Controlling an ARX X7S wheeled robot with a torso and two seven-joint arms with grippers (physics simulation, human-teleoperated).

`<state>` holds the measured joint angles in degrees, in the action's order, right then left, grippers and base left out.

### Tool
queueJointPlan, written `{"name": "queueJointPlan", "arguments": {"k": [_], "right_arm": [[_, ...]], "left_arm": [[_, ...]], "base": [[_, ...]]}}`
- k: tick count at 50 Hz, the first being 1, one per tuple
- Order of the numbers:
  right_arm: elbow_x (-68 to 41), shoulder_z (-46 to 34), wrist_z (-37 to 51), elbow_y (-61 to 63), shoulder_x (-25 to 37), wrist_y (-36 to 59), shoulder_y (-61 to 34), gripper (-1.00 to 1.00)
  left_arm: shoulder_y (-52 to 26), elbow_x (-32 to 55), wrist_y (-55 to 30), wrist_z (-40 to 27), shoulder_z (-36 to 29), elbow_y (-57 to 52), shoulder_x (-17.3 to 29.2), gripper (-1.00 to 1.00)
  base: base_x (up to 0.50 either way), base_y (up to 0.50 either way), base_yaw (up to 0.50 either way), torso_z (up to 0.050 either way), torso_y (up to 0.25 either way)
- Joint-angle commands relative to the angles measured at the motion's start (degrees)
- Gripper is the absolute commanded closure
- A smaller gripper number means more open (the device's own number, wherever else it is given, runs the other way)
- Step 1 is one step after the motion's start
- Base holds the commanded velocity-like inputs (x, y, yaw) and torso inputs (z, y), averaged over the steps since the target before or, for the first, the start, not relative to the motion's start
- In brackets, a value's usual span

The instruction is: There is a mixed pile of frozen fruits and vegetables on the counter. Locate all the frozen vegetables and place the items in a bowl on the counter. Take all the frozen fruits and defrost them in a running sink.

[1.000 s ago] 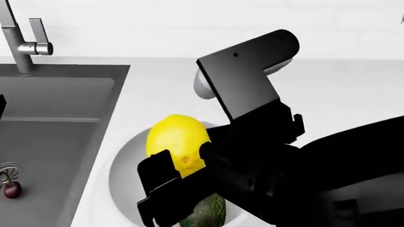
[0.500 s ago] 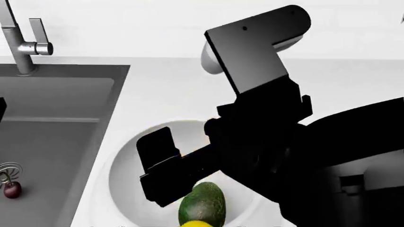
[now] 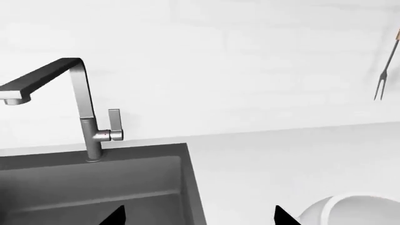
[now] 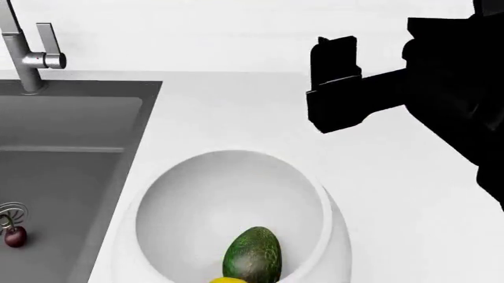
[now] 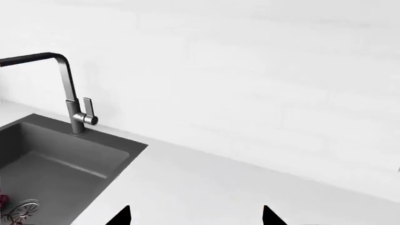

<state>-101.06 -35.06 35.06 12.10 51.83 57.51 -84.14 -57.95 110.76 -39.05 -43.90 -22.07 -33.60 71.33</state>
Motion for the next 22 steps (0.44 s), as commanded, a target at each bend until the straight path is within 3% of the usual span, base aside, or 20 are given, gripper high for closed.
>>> {"name": "queueJointPlan", "arguments": {"k": [1, 3, 12, 22], "right_arm": [[14.2, 6.0, -10.4, 1.3, 8.6, -8.0, 9.3, -1.0], [15.9, 6.7, -10.8, 0.4, 9.7, -9.5, 10.1, -1.0], [20.2, 6.3, -13.4, -3.1, 9.9, -8.7, 6.4, -1.0], [22.9, 5.6, -15.4, -6.6, 7.6, -6.1, -0.8, -1.0]], "left_arm": [[-14.7, 0.7, -9.2, -1.7, -2.5, 7.5, -6.1, -1.0], [-19.3, 0.8, -12.4, -2.3, -4.3, 10.7, -8.3, -1.0], [-27.0, -1.2, -18.5, -0.5, -7.1, 18.4, -11.6, -1.0], [-29.5, -0.4, -20.1, -0.6, -7.2, 21.2, -10.9, -1.0]], "base": [[0.0, 0.0, 0.0, 0.0, 0.0], [0.0, 0.0, 0.0, 0.0, 0.0], [0.0, 0.0, 0.0, 0.0, 0.0], [0.0, 0.0, 0.0, 0.0, 0.0]]}}
